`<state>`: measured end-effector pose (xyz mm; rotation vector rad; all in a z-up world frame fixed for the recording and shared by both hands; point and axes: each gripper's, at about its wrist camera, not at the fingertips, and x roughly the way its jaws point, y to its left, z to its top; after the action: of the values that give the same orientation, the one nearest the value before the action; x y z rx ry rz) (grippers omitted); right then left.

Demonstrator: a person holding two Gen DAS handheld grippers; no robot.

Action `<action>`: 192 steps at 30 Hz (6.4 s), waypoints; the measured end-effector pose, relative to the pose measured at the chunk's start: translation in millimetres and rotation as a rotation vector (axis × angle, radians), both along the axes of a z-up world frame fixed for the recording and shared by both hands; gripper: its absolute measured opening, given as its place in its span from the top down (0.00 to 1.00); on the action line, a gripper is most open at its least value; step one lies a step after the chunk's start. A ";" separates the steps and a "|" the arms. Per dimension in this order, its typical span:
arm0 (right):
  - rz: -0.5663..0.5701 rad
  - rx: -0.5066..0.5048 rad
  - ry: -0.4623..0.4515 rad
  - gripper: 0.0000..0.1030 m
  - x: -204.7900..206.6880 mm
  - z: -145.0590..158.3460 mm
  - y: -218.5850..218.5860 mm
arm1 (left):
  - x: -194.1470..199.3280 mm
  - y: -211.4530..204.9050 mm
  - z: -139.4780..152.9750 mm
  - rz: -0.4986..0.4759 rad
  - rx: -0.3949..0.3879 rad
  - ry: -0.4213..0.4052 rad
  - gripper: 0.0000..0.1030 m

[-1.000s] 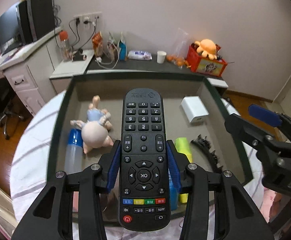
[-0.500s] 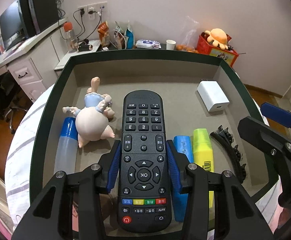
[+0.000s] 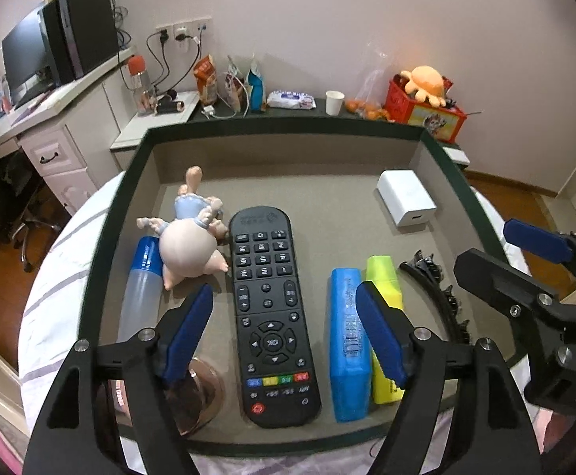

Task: Organize rigid objects
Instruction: 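Withdraw the left gripper while the right gripper moves down to the pig doll, then grasp the pig doll with the right gripper and lift it, then turn the pig doll upright and set it down beside the bottle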

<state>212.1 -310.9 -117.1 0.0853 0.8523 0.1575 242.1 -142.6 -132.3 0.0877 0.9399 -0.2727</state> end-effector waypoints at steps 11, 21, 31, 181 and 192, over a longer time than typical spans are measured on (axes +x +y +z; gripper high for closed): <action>-0.027 0.027 -0.046 0.21 -18.8 19.9 -9.1 | -21.4 63.9 43.8 0.068 -0.060 -0.091 0.11; -0.052 0.020 -0.051 0.21 -19.9 22.4 -15.3 | -19.6 115.8 42.1 0.168 -0.006 -0.106 0.09; 0.040 -0.018 -0.001 0.21 -1.7 13.6 20.3 | -12.7 139.9 25.4 0.189 0.002 -0.073 0.09; 0.152 0.155 0.350 0.62 93.9 -2.6 117.5 | 13.1 149.9 13.9 -0.082 -0.010 -0.061 0.05; 0.128 0.137 0.365 0.62 116.4 -35.7 125.5 | 11.2 167.8 14.8 -0.038 -0.011 -0.063 0.05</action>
<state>328.5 -185.3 -152.9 0.1925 1.2117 0.3272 253.4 25.1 -117.5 0.1036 0.8744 -0.3084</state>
